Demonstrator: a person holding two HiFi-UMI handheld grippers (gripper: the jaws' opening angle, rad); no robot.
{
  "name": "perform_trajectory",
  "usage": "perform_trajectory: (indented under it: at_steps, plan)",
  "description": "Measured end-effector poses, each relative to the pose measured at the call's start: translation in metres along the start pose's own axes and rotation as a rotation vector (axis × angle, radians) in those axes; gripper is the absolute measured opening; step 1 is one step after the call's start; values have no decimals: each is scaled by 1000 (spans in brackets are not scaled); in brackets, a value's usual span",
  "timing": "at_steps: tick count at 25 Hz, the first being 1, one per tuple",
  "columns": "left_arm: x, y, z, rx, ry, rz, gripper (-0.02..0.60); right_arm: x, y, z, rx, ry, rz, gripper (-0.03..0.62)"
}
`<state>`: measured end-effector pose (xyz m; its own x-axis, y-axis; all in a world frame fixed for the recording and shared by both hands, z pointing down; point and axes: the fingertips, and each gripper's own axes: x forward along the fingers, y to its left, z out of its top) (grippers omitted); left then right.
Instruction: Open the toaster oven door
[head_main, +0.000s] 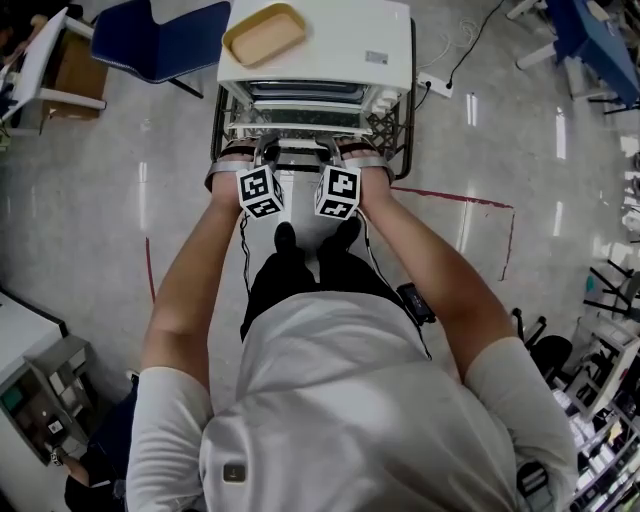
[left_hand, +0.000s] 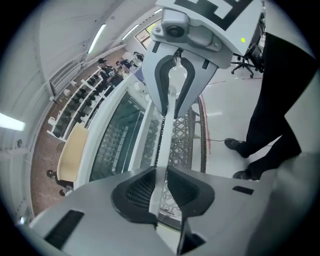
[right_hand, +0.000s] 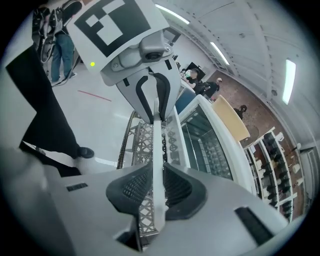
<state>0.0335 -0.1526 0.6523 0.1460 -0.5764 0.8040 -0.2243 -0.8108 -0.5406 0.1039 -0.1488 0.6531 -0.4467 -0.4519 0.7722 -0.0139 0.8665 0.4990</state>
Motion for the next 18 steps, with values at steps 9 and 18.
perform_trajectory:
  at_steps: [9, 18]
  plan:
    - [-3, -14, -5, 21, -19, 85, 92, -1, 13, 1, 13, 18, -133, 78]
    - [8, -48, -15, 59, -61, 192, 91, 10, 45, -7, -36, 30, -315, 80]
